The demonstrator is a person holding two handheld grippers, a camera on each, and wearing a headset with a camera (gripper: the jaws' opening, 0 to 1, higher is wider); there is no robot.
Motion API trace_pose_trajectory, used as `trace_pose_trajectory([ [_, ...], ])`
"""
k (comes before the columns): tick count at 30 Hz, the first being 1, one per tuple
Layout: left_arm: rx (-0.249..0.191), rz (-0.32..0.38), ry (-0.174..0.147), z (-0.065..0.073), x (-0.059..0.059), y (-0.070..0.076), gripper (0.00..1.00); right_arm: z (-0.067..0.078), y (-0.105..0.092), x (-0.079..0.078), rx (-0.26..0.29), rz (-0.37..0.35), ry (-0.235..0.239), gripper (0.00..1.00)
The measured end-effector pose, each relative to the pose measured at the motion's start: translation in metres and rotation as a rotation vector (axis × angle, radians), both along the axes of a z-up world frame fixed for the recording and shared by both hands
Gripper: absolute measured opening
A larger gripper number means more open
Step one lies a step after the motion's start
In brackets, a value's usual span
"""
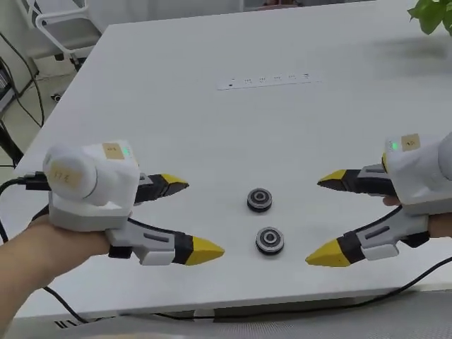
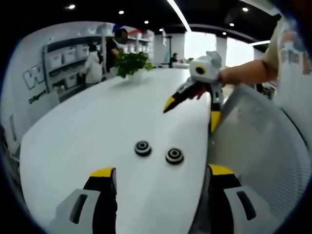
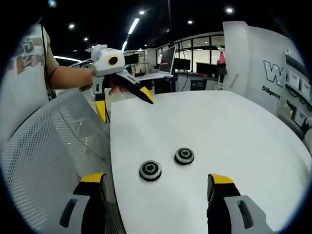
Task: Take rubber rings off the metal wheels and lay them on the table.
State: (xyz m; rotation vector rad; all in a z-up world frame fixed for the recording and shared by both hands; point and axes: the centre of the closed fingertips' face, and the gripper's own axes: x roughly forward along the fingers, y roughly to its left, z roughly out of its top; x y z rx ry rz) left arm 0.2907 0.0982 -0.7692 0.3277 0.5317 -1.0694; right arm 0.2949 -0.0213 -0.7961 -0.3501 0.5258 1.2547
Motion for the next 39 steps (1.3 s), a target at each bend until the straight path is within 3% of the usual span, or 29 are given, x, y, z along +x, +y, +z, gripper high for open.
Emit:
trace_pose_trajectory([
  [8,0.008,-0.028,0.013,-0.004,0.000,-0.009,0.75,-0.003,0.006,0.000,-0.007,0.038,-0.006,0.80],
  [14,0.023,-0.050,0.030,-0.012,0.001,-0.014,0.72,-0.008,0.007,0.004,-0.002,0.040,0.015,0.76],
  [28,0.030,-0.059,0.047,-0.020,0.008,-0.019,0.70,-0.021,0.009,0.003,-0.028,0.062,0.039,0.72],
  [39,0.053,-0.082,0.076,-0.036,0.009,-0.023,0.68,-0.034,0.007,0.004,-0.056,0.076,0.051,0.66],
])
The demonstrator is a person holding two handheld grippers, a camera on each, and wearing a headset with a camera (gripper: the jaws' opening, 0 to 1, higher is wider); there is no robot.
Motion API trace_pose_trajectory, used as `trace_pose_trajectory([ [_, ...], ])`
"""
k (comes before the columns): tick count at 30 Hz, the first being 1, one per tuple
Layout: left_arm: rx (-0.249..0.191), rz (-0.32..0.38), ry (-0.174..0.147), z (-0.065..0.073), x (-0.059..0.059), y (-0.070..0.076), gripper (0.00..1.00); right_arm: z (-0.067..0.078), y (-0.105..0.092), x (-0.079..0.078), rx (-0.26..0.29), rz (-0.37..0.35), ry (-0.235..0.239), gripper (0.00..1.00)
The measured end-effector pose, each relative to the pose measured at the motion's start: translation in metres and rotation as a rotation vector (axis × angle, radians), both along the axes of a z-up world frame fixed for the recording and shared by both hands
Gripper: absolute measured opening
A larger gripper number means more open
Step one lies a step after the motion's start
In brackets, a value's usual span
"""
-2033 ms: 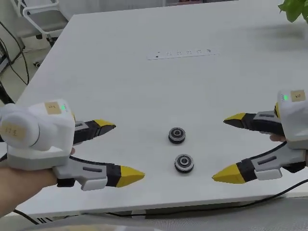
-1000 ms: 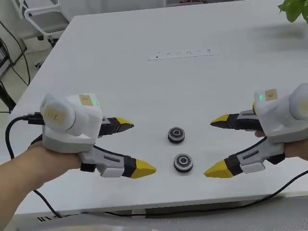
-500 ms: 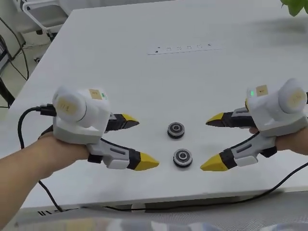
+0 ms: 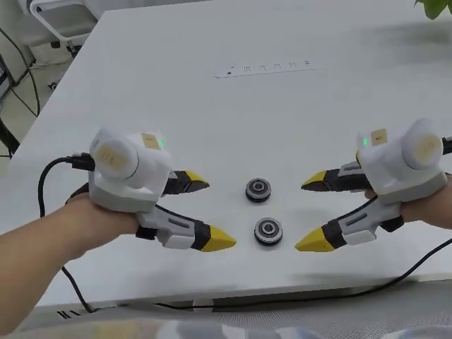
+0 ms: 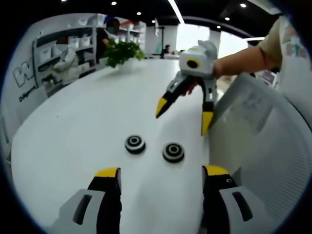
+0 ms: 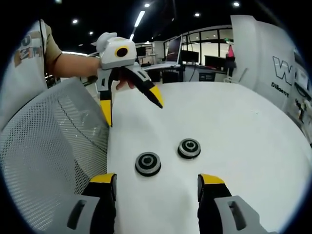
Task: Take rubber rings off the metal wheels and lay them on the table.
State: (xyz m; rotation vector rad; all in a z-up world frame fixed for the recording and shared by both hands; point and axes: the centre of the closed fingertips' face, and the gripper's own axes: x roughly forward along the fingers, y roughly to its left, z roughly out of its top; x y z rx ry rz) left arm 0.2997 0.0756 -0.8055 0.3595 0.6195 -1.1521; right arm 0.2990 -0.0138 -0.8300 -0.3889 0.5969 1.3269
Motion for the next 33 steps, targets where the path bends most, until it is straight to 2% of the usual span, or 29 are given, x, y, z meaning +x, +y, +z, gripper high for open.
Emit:
trace_pose_trajectory([
  [8,0.010,-0.029,0.003,-0.006,0.003,-0.007,0.63,-0.011,0.003,-0.004,-0.019,0.030,0.018,0.61],
  [15,0.008,-0.050,0.004,-0.009,0.005,-0.012,0.59,-0.014,0.004,-0.001,-0.013,0.037,0.032,0.56],
  [25,0.014,-0.081,0.033,-0.016,0.001,-0.024,0.56,-0.021,0.009,-0.001,-0.023,0.067,0.048,0.51],
  [33,0.013,-0.119,0.055,-0.020,-0.002,-0.034,0.52,-0.020,0.017,-0.004,-0.018,0.087,0.051,0.46],
])
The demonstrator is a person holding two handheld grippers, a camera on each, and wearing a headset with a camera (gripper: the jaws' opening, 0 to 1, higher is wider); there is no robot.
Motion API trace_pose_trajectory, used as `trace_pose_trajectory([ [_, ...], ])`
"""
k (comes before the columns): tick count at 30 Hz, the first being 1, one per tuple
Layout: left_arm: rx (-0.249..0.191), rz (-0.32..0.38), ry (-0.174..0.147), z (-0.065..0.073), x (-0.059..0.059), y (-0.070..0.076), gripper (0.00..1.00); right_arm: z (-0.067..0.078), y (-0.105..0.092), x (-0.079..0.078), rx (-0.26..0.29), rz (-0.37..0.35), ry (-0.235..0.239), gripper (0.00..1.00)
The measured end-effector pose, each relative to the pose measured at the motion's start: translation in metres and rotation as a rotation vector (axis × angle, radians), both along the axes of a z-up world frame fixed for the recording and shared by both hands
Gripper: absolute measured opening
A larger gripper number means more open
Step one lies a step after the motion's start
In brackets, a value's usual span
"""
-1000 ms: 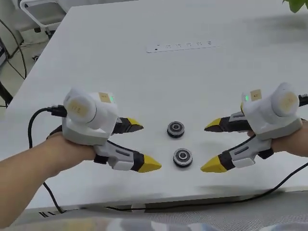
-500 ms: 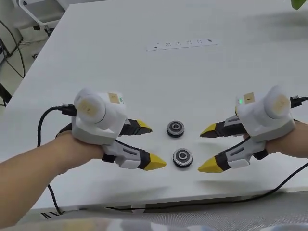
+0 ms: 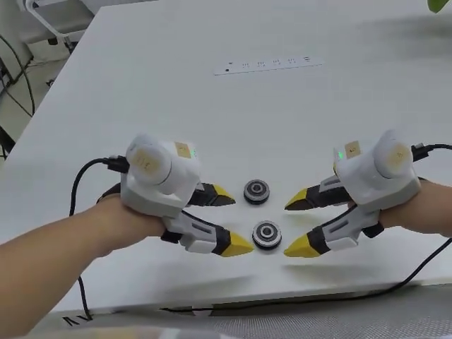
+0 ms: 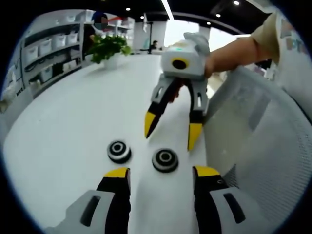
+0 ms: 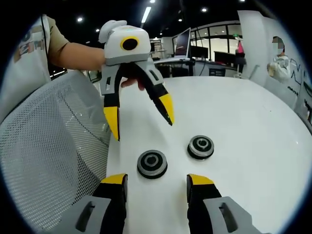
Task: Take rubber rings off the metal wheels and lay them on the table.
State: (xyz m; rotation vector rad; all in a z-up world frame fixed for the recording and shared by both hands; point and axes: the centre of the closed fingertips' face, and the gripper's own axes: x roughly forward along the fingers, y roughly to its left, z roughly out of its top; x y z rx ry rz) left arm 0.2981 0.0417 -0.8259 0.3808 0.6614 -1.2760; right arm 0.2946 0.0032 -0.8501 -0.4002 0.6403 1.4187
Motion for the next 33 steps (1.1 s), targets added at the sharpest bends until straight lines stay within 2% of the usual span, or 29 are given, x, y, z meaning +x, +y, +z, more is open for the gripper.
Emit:
trace_pose_trajectory([
  [11,-0.002,-0.037,0.015,-0.005,-0.002,-0.014,0.46,-0.003,0.004,0.000,-0.003,0.024,0.006,0.39],
  [21,-0.008,-0.064,0.030,-0.008,-0.006,-0.023,0.37,-0.005,0.004,0.000,-0.004,0.025,0.012,0.39],
  [28,-0.005,-0.084,0.027,-0.011,-0.008,-0.031,0.29,-0.007,0.004,-0.002,-0.005,0.025,0.017,0.39],
  [33,0.003,-0.090,0.020,-0.014,-0.008,-0.034,0.28,-0.009,0.003,-0.003,-0.010,0.026,0.018,0.39],
])
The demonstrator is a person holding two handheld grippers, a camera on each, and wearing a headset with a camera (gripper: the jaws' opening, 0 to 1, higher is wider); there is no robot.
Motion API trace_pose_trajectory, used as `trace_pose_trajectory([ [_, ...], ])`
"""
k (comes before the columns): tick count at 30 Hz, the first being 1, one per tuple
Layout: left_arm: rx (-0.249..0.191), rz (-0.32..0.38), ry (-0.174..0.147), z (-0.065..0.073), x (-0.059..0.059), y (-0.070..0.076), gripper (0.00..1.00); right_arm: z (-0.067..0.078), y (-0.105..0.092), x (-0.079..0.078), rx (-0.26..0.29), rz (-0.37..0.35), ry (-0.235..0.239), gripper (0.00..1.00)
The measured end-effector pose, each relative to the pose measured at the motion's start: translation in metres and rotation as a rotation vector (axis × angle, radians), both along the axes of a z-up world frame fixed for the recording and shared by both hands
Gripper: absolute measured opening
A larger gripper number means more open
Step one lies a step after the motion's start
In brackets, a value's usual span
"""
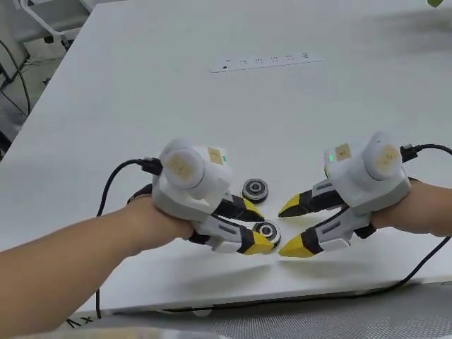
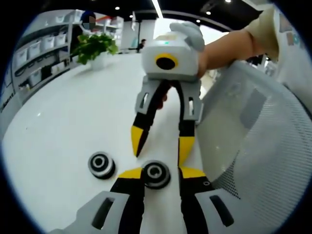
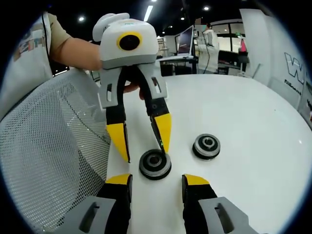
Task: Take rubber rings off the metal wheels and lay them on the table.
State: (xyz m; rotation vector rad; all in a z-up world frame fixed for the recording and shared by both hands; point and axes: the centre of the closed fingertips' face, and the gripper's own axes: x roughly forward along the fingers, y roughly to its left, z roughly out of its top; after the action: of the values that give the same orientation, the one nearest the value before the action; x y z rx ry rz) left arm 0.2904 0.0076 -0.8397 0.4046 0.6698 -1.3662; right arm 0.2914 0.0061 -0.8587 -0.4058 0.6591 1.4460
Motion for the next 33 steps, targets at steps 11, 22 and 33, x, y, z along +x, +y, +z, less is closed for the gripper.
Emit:
trace_pose_trajectory([
  [11,0.037,0.003,-0.041,-0.007,0.003,0.000,0.19,-0.004,-0.001,0.000,-0.012,0.006,-0.006,0.39],
  [22,0.068,-0.014,-0.150,-0.009,0.006,0.001,0.13,-0.003,0.003,0.001,0.003,-0.004,-0.011,0.37],
  [33,0.038,0.003,-0.146,-0.008,0.007,0.002,0.13,0.000,0.009,0.005,0.037,-0.041,-0.009,0.35],
])
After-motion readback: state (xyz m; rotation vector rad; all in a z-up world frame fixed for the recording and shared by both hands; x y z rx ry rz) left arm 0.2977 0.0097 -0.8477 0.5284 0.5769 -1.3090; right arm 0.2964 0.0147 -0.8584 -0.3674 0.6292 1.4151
